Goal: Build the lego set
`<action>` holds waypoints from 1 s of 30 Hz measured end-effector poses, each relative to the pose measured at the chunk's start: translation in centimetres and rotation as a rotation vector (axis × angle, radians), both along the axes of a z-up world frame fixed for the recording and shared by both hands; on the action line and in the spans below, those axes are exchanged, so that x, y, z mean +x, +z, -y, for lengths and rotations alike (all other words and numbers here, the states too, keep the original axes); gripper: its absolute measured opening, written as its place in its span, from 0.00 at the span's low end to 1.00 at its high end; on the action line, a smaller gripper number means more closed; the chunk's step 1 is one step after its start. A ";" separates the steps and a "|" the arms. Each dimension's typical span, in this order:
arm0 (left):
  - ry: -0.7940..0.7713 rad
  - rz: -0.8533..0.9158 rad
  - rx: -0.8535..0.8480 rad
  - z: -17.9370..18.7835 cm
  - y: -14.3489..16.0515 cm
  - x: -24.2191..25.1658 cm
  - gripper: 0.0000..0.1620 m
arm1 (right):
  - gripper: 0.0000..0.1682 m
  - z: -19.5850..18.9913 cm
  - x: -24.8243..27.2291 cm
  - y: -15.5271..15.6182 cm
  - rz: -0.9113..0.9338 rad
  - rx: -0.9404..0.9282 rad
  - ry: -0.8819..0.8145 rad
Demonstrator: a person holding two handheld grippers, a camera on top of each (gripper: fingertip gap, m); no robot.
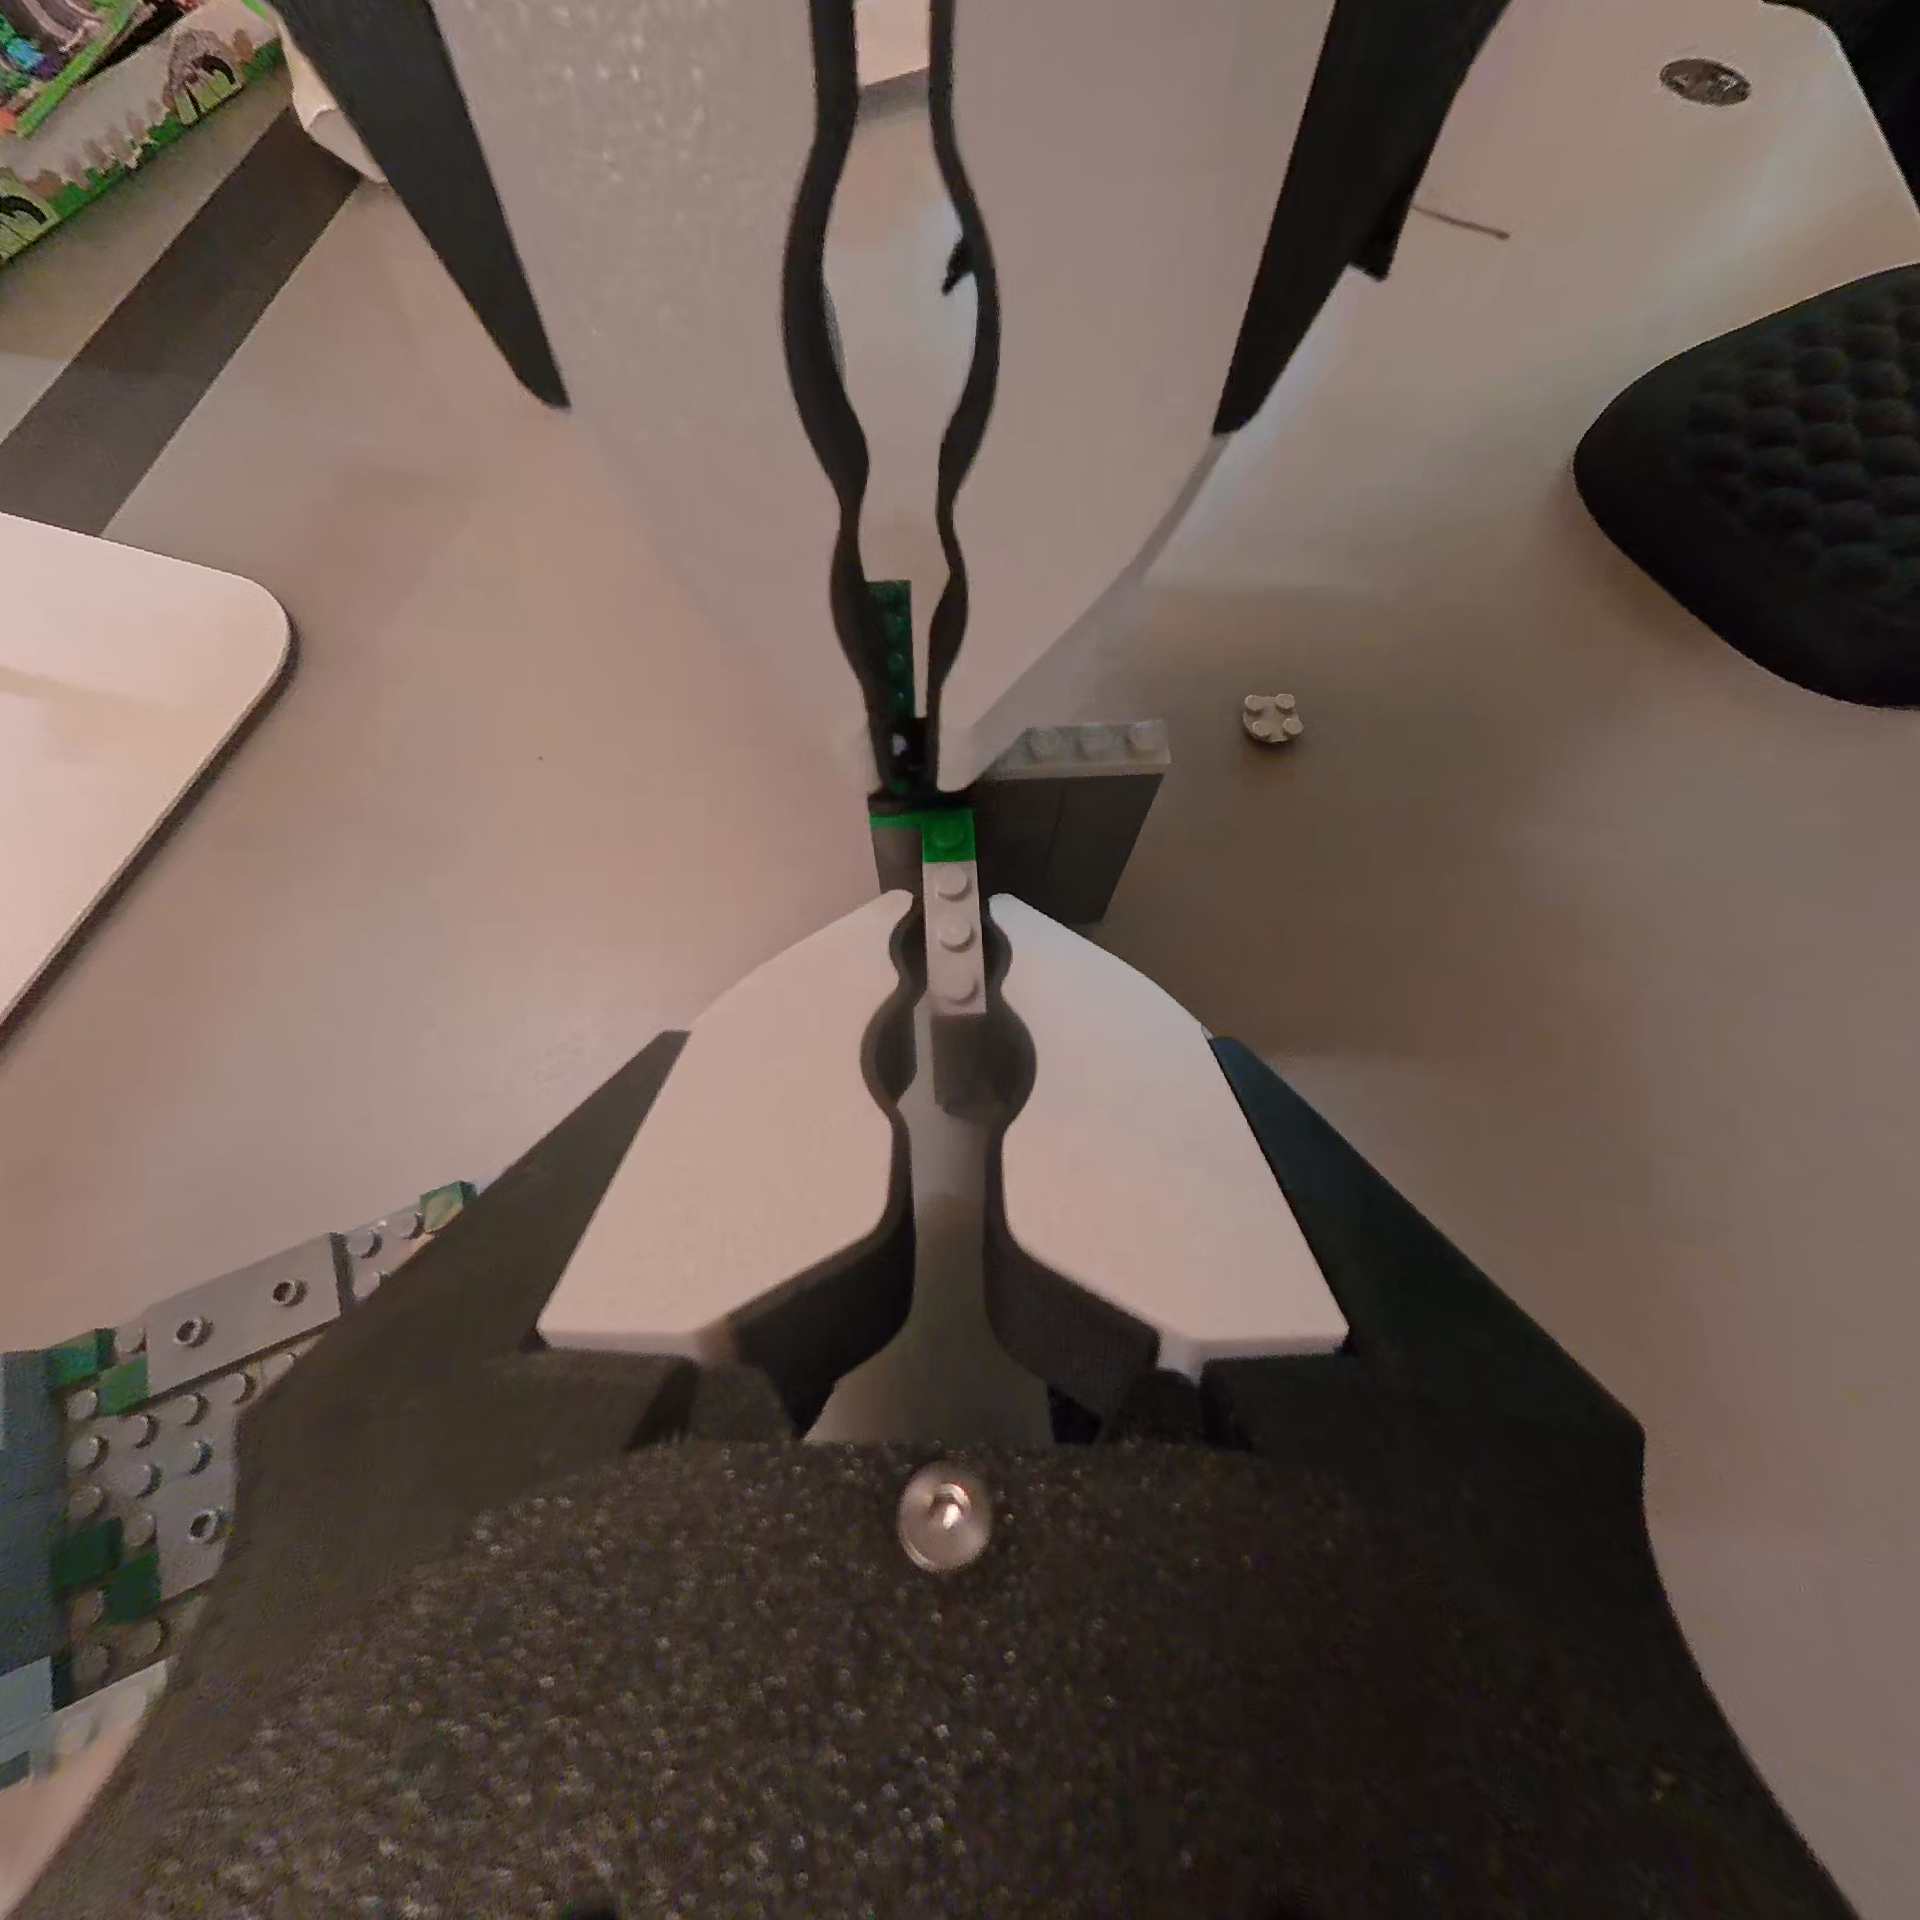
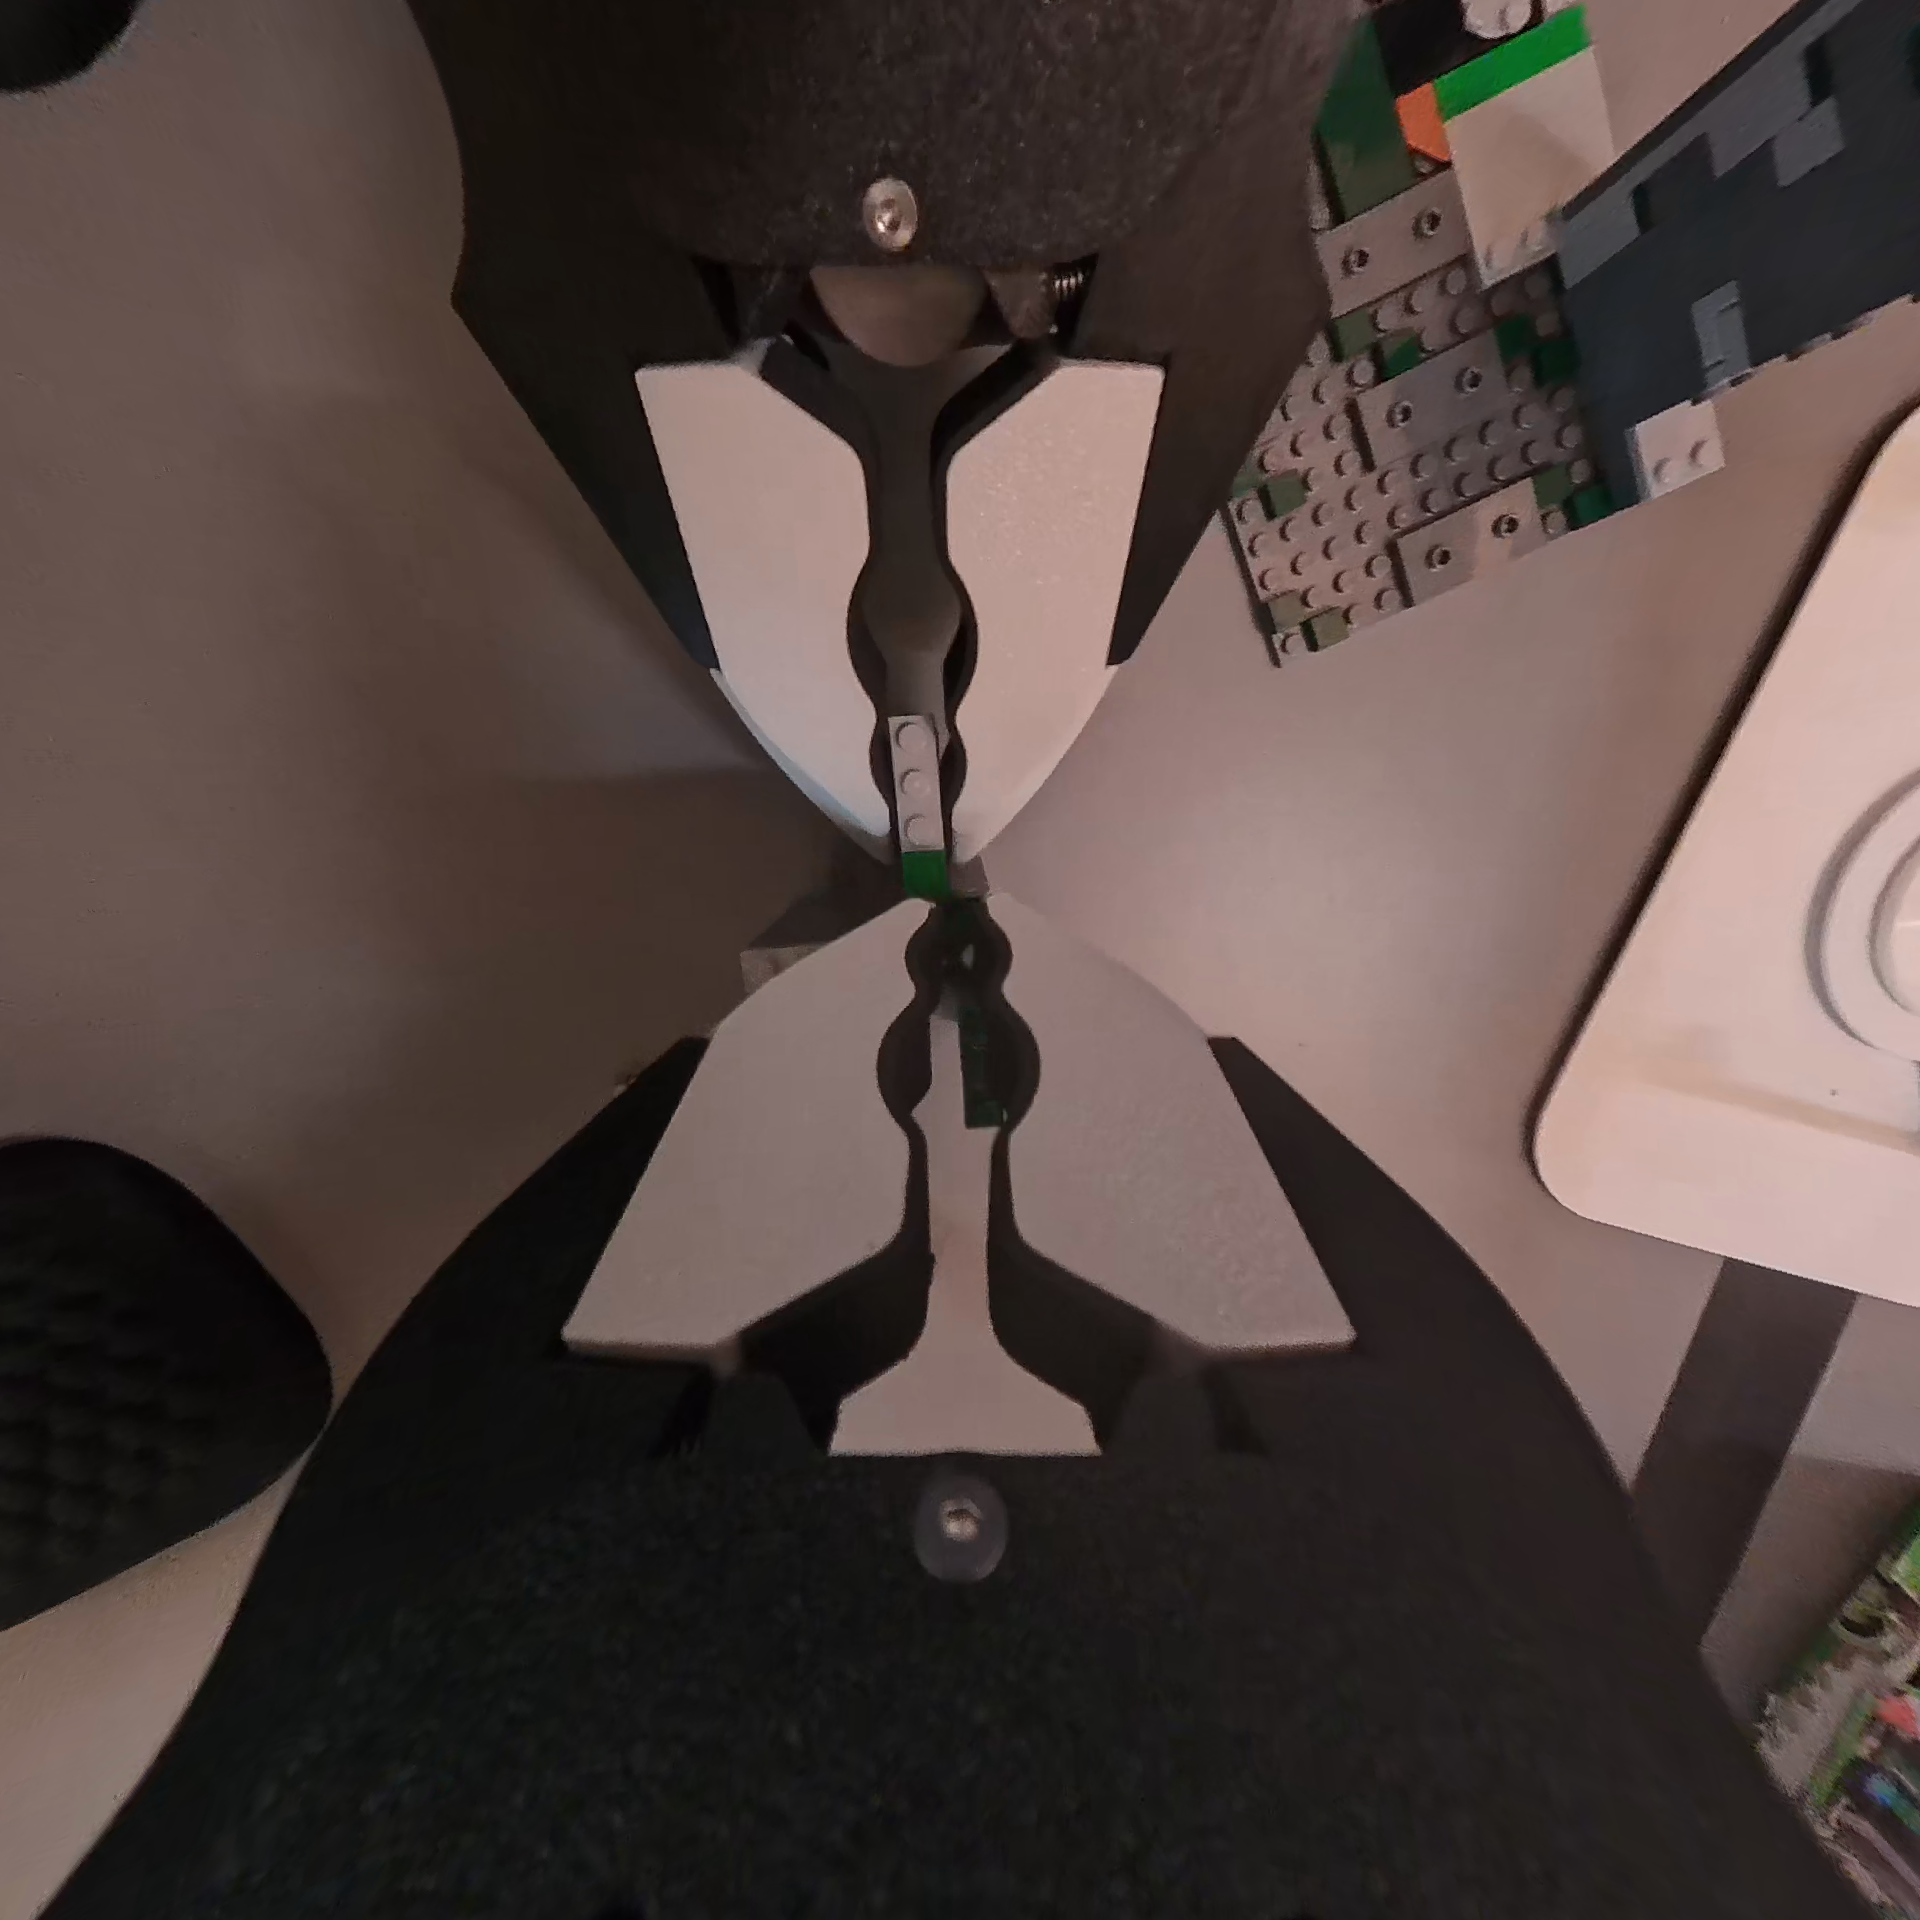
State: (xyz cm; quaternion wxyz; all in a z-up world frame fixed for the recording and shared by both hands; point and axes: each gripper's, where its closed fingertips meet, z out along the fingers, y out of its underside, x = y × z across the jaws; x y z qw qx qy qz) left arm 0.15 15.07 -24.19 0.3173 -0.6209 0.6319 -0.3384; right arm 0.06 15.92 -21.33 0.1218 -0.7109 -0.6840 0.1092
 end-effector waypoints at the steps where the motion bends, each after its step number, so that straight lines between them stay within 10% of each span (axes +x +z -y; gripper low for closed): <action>1: 0.000 -0.001 0.000 0.0 0.0 0.0 0.05 | 0.02 0.1 0.0 -0.1 0.001 -0.006 0.000; 30: -0.001 0.014 -0.012 0.0 0.0 0.2 0.05 | 0.00 0.0 0.1 0.5 -0.021 0.001 -0.031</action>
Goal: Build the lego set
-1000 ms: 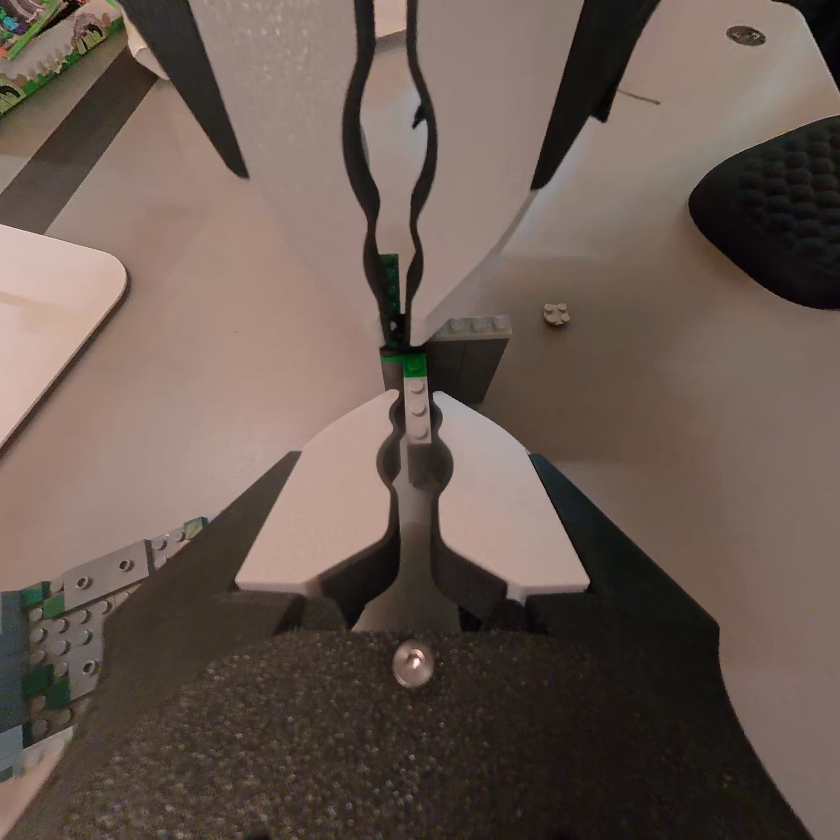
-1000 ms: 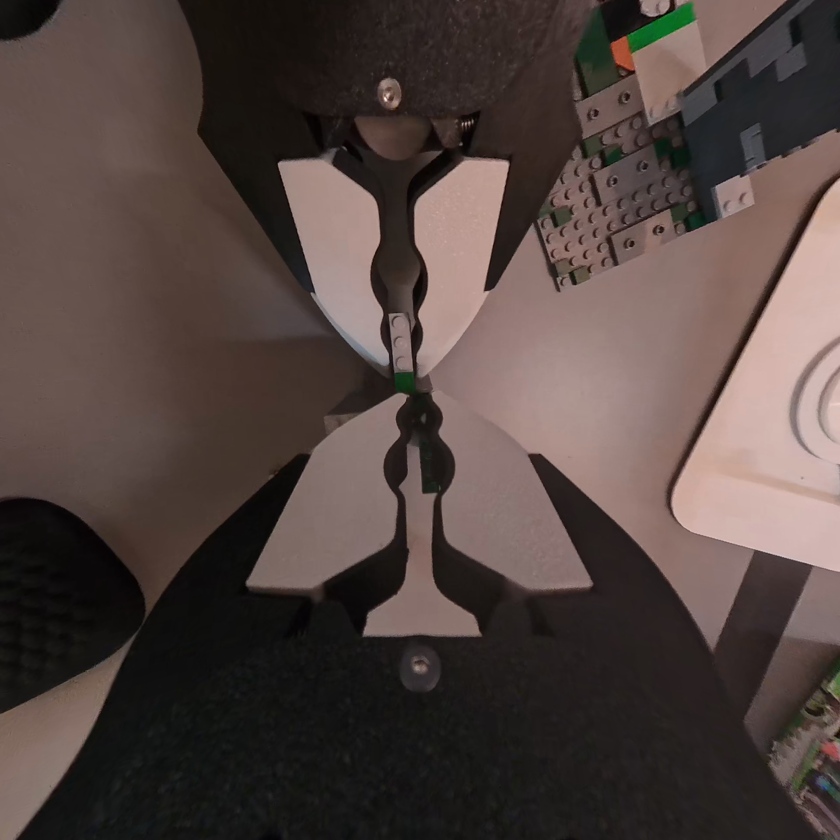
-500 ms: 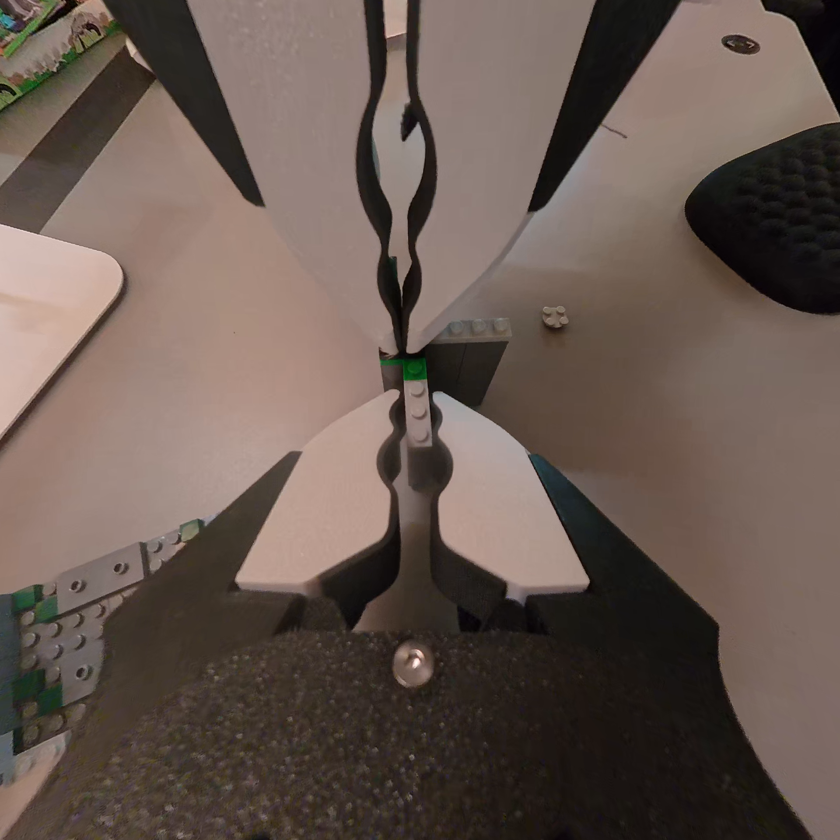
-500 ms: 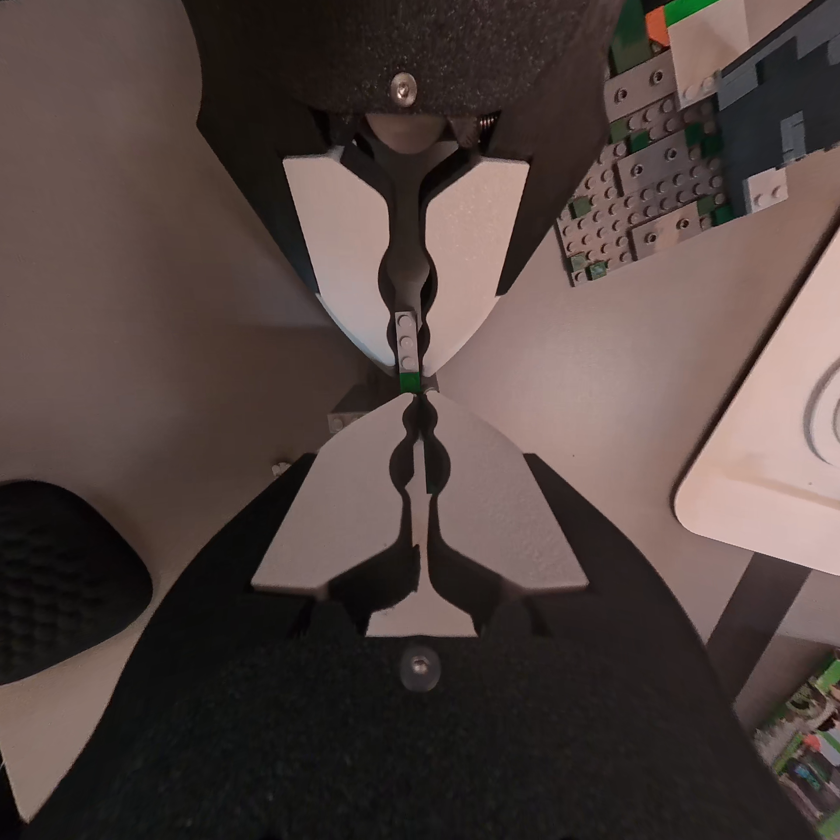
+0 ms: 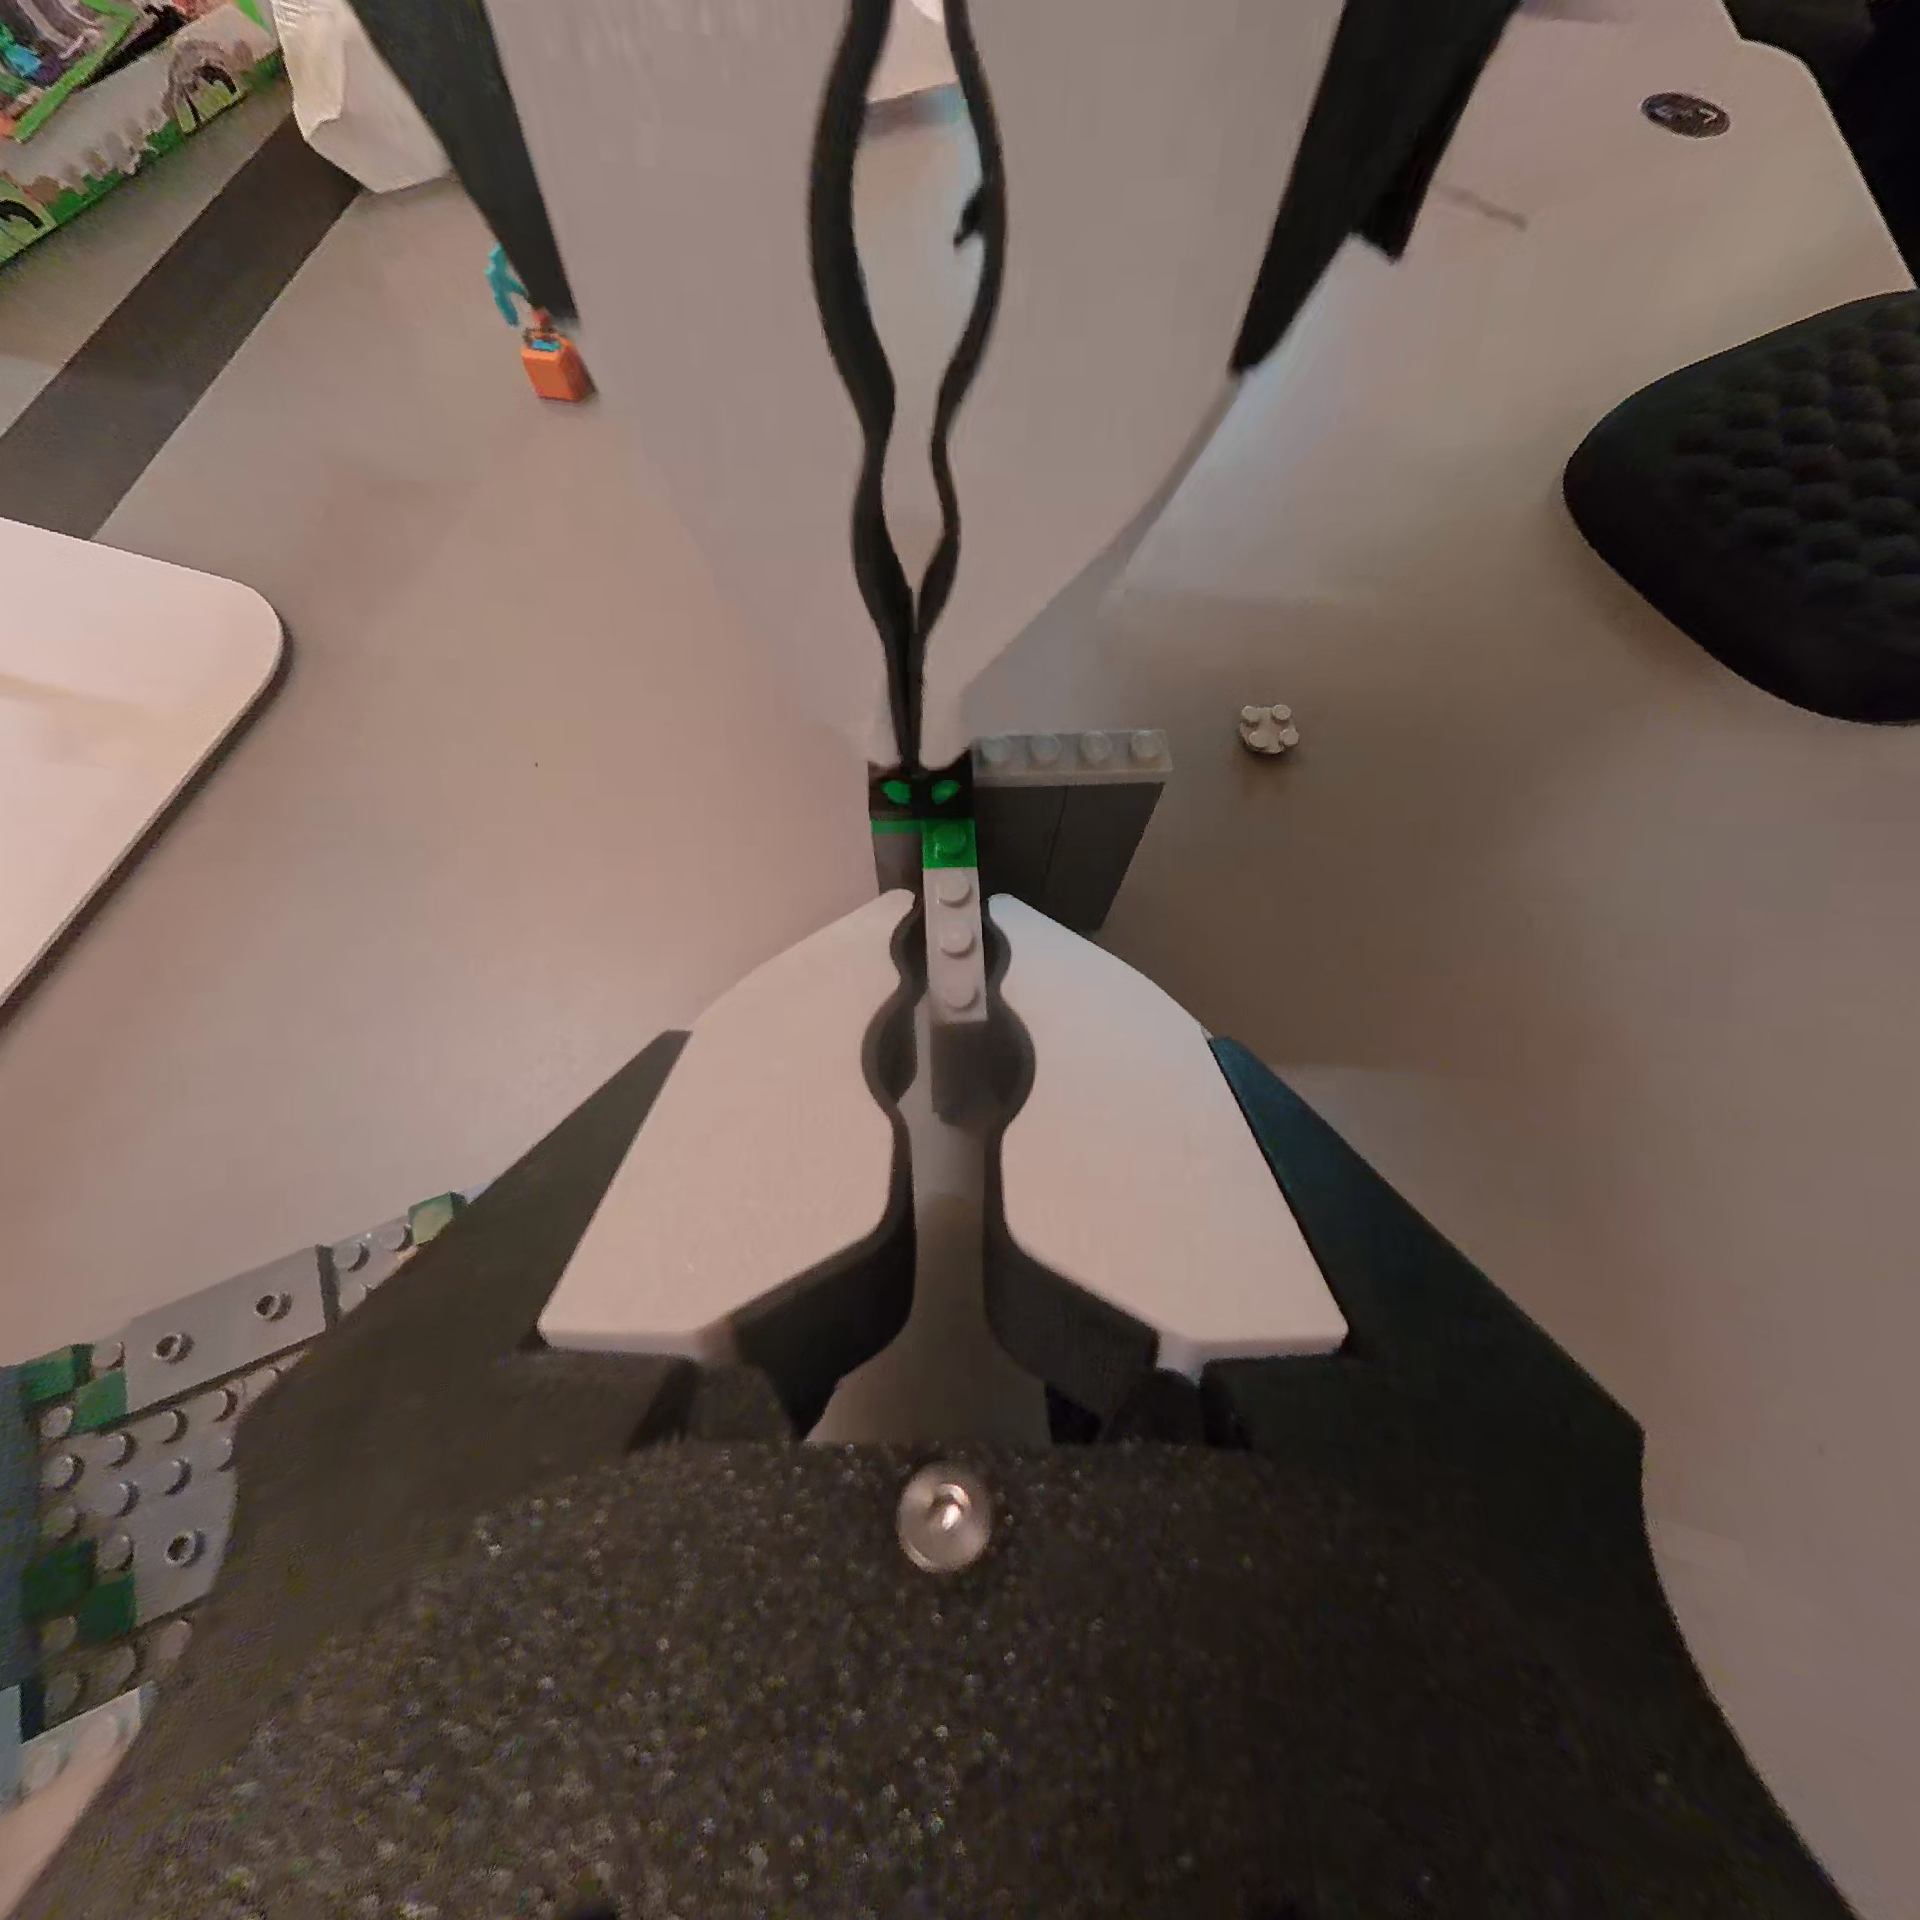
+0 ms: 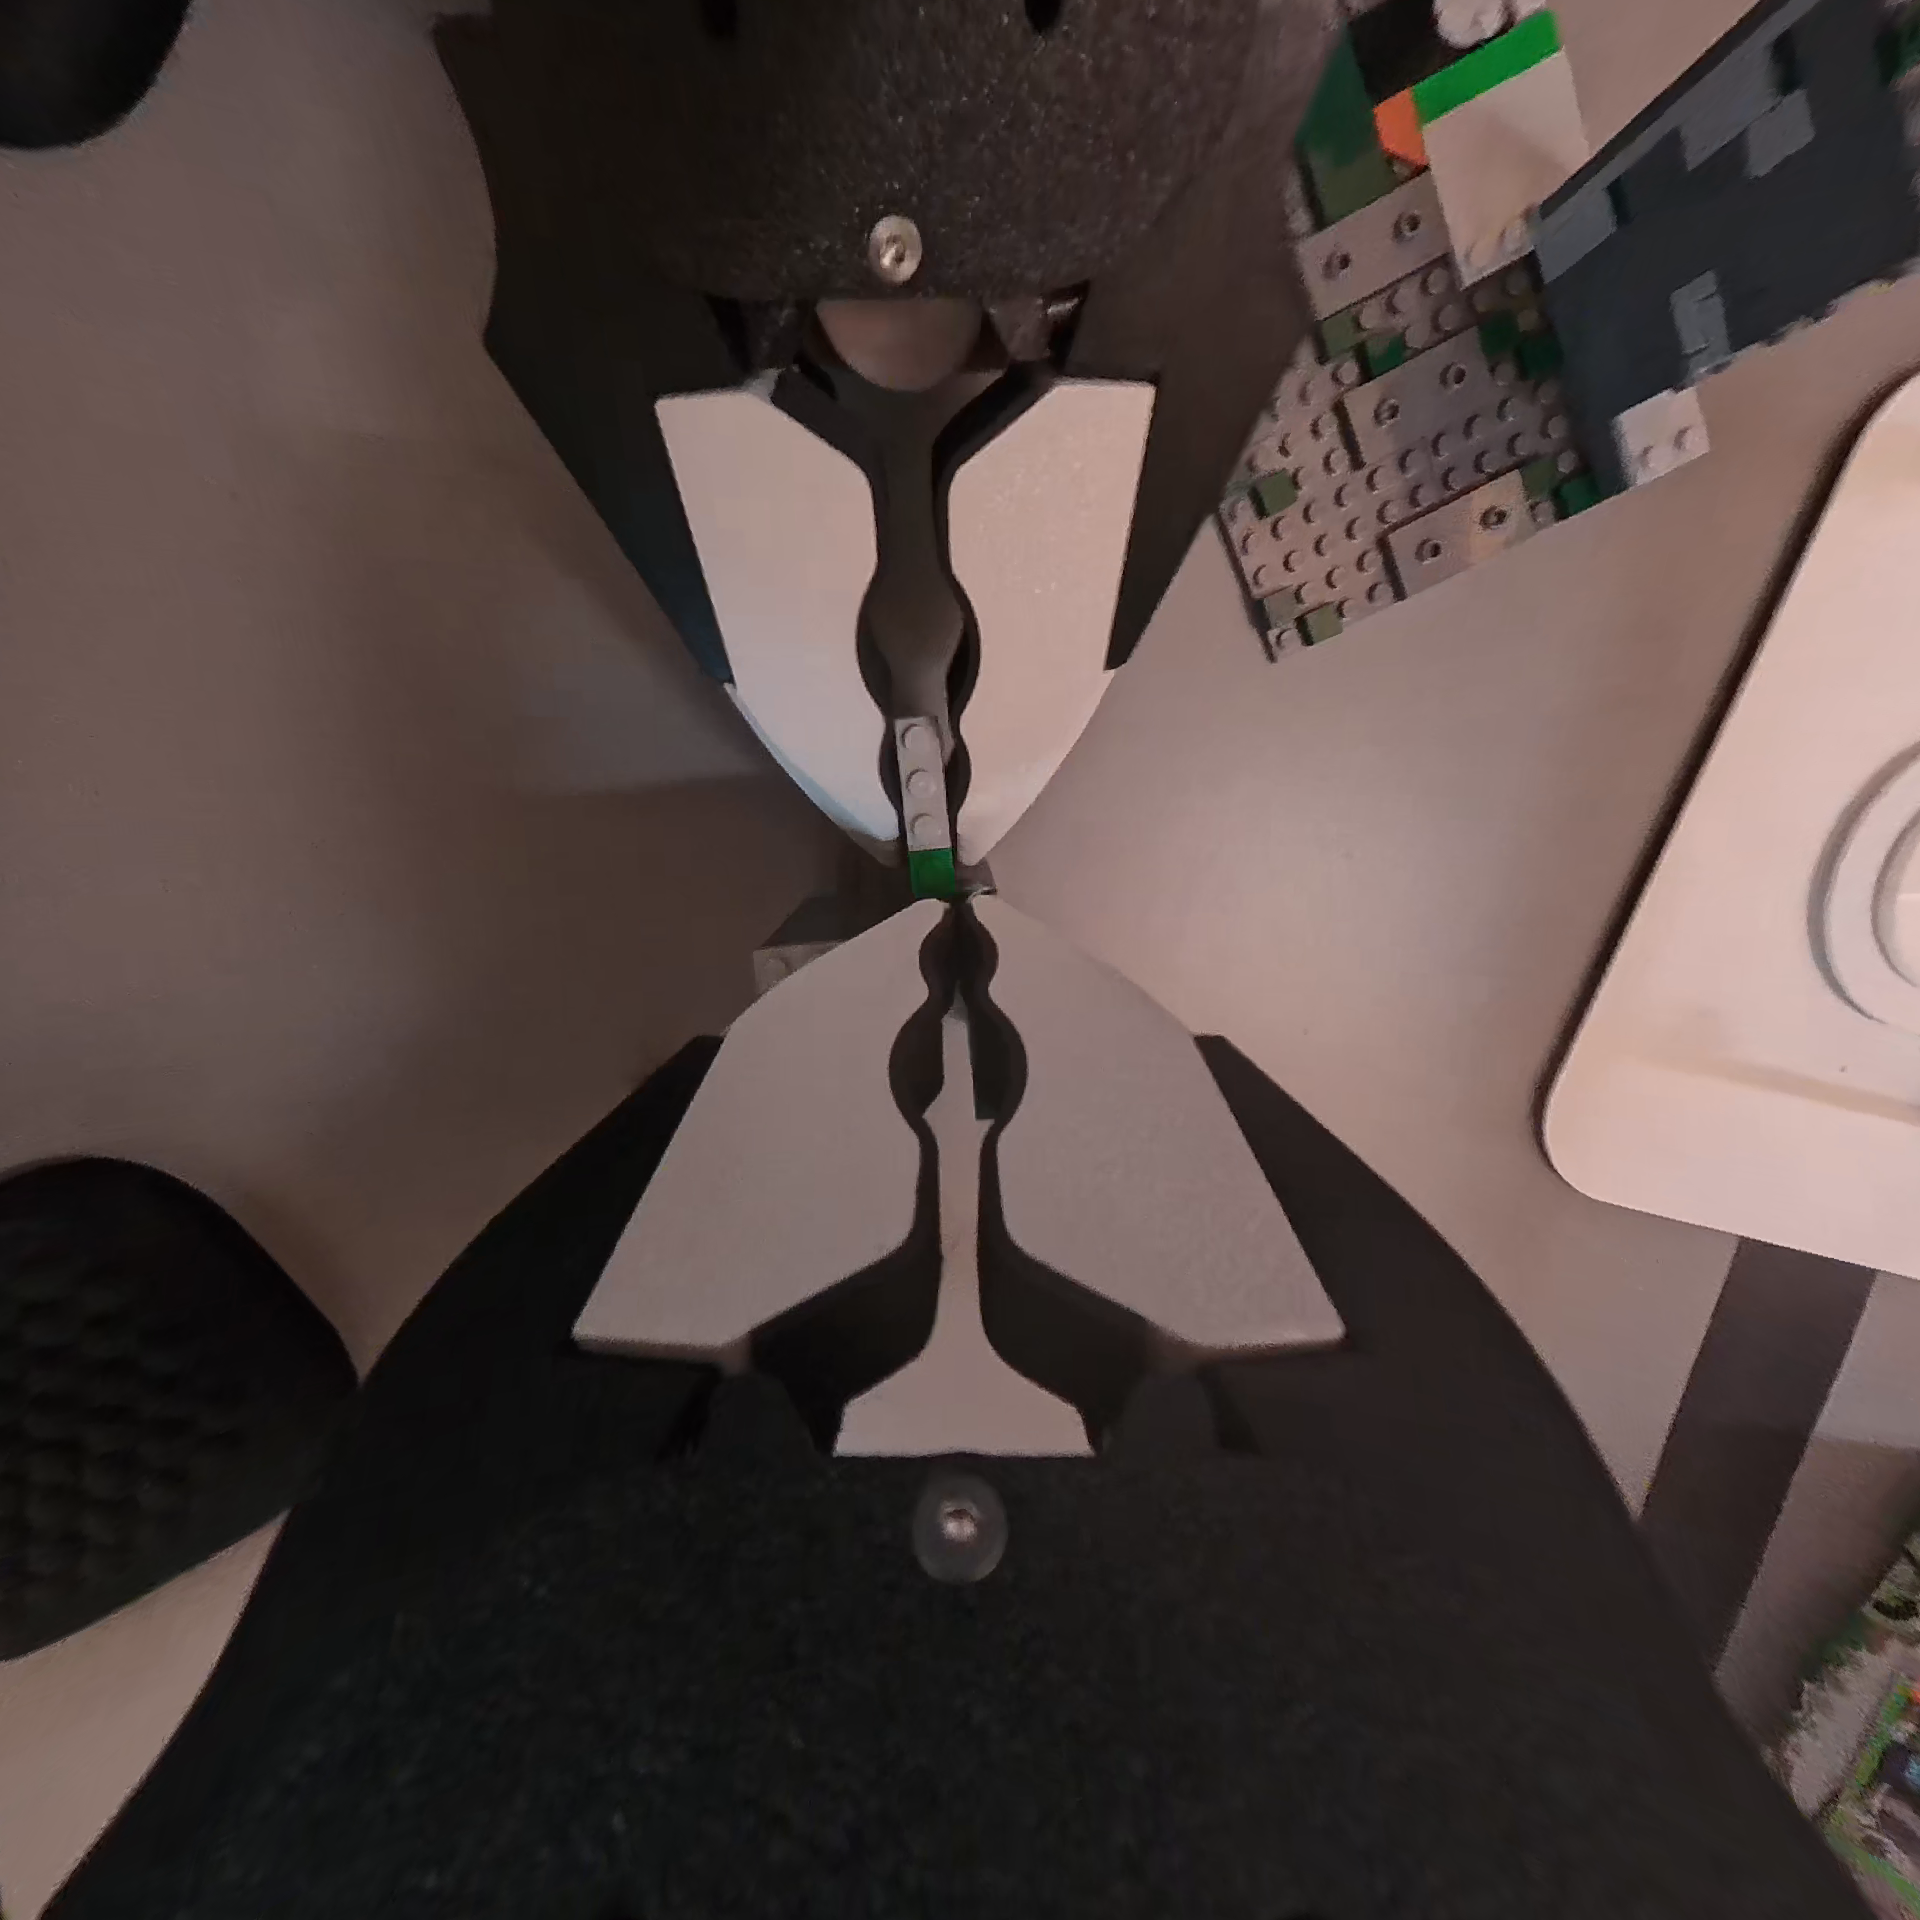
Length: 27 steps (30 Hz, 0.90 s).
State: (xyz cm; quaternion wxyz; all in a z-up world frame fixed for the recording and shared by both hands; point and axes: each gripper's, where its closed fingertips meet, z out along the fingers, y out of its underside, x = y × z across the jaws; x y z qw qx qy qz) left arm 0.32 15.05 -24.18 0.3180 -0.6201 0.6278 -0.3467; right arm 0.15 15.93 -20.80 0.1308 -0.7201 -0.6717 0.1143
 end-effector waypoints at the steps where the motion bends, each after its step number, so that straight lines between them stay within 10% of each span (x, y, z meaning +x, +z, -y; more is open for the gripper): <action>1: 0.001 0.001 0.000 0.0 0.0 0.0 0.05 | 0.00 -0.2 0.2 0.3 -0.010 0.008 -0.009; 27: -0.010 -0.008 0.008 0.3 0.0 0.0 0.05 | 0.00 0.4 0.7 -0.9 0.050 -0.064 -0.009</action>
